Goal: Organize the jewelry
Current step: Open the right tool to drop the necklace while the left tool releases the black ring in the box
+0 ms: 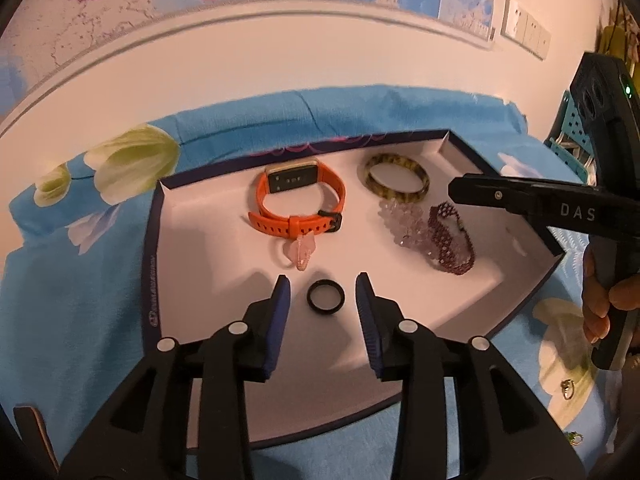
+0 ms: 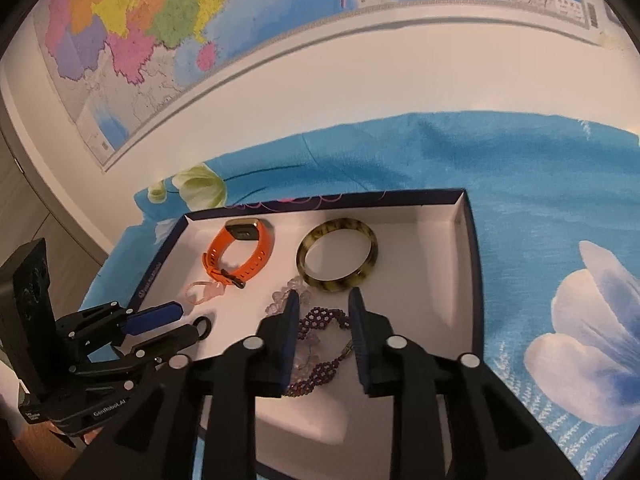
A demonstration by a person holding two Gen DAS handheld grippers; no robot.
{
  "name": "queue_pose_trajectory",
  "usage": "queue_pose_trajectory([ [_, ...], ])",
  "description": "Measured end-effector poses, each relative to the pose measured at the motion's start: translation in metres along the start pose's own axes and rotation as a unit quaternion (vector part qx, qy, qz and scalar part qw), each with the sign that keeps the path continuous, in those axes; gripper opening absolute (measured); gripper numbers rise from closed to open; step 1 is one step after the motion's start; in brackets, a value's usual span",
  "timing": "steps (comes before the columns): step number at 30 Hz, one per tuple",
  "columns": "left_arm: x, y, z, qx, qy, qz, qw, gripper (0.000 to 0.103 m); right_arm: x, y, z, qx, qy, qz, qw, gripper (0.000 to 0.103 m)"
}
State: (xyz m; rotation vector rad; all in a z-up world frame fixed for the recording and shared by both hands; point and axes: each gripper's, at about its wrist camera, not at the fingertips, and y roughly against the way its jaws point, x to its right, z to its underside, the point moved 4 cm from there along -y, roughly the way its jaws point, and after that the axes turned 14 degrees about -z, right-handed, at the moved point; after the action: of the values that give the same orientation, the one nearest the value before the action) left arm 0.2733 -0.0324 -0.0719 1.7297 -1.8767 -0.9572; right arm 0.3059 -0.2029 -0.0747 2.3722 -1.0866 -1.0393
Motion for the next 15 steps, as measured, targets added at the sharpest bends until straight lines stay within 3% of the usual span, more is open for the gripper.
queue_pose_trajectory([
  [3, -0.003, 0.011, -0.001, 0.014, 0.005, 0.001, 0.9999, 0.039, -0.007, 0.008, 0.001, 0.004, 0.010, -0.003, 1.000, 0.026],
  [9, -0.017, 0.047, 0.003, 0.055, 0.027, -0.001, 0.9981, 0.043, -0.026, 0.034, 0.009, 0.023, 0.034, -0.013, 0.999, 0.040],
  [15, -0.023, 0.083, 0.020, 0.083, 0.033, 0.011, 0.9959, 0.045, -0.044, 0.062, 0.024, 0.034, 0.050, -0.035, 0.998, 0.047],
])
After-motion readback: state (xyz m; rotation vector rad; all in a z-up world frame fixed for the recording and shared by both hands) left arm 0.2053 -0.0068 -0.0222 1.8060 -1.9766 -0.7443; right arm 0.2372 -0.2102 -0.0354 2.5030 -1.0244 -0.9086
